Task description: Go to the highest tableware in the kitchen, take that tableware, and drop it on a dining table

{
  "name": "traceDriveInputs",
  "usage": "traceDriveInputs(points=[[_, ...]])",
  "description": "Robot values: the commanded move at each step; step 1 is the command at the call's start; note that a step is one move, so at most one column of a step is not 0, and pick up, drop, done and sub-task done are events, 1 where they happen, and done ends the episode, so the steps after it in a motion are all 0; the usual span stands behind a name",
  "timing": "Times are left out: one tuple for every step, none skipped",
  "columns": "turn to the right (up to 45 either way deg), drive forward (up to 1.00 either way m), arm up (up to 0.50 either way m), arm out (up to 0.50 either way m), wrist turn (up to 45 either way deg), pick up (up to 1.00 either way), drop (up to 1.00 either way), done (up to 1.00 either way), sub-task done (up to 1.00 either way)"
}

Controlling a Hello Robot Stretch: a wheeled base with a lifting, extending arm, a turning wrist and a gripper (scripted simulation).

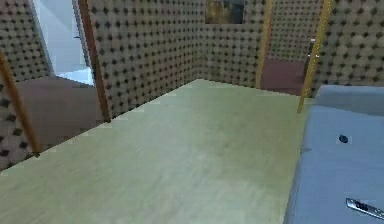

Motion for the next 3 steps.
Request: traceDriveInputs(points=[[0.0,0.40,0.00,0.00,0.0,0.00,0.00,0.00,0.00],[24.0,0.00,0.00,0.00,0.0,0.00,0.00,0.00,0.00],[0.0,1.00,0.00,0.00,0.0,0.00,0.00,0.00,0.00]])
